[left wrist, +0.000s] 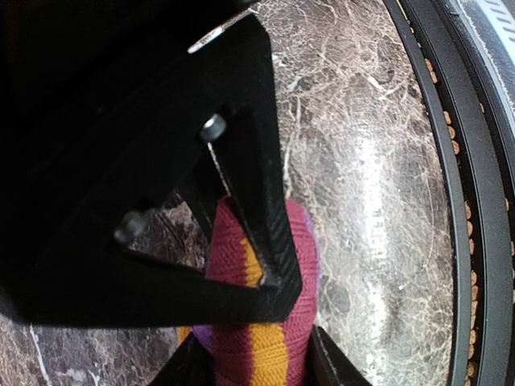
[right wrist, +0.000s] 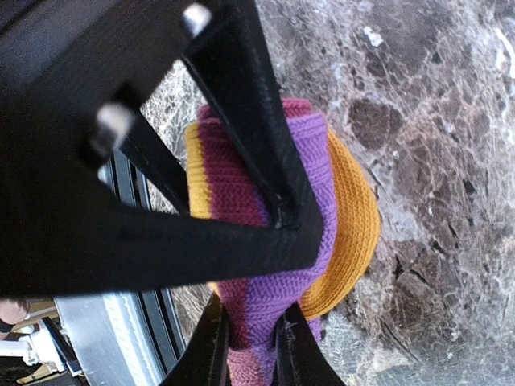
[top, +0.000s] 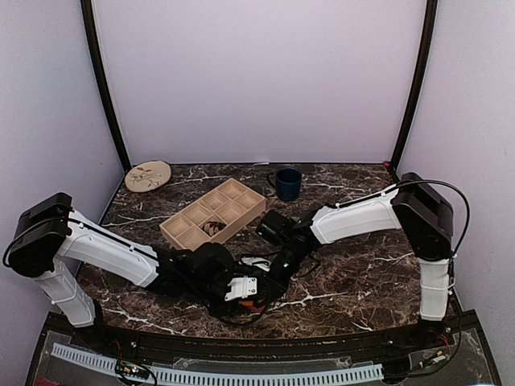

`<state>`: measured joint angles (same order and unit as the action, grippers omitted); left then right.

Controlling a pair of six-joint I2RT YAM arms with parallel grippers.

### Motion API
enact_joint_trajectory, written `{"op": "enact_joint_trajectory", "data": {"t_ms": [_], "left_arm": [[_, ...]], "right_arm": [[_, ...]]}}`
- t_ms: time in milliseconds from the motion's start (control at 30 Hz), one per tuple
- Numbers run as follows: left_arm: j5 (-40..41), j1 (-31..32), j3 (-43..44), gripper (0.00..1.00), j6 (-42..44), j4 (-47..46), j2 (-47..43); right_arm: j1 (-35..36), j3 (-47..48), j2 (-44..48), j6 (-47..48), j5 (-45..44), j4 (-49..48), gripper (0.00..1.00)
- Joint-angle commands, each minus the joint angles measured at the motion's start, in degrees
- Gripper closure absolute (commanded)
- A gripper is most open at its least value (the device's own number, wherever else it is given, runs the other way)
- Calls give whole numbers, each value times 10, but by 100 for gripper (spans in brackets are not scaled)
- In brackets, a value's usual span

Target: Roll the socks

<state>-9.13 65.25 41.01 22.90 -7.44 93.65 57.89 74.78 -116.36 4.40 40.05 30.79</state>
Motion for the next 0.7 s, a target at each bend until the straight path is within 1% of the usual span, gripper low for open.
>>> {"op": "enact_joint_trajectory", "data": {"t_ms": [0, 267, 367, 400, 533, 667], "left_arm": [[4, 8, 9, 57, 2, 38, 27], [14, 9, 22, 58, 0, 64, 57], [18, 9, 25, 61, 0, 73, 67], [18, 10, 27, 63, 0, 76, 70], [17, 10, 28, 75, -5, 85, 79], [11, 10, 29, 85, -16, 98, 86]], "right_arm": [[-1, 10, -16, 7, 10, -1, 98], [-4, 10, -17, 7, 14, 0, 98], [-5, 8, -17, 6, 14, -1, 98], [-6, 7, -16, 6, 14, -1, 97], [-8, 5, -15, 3, 15, -2, 97], [-12, 3, -13, 1, 15, 0, 93]]}}
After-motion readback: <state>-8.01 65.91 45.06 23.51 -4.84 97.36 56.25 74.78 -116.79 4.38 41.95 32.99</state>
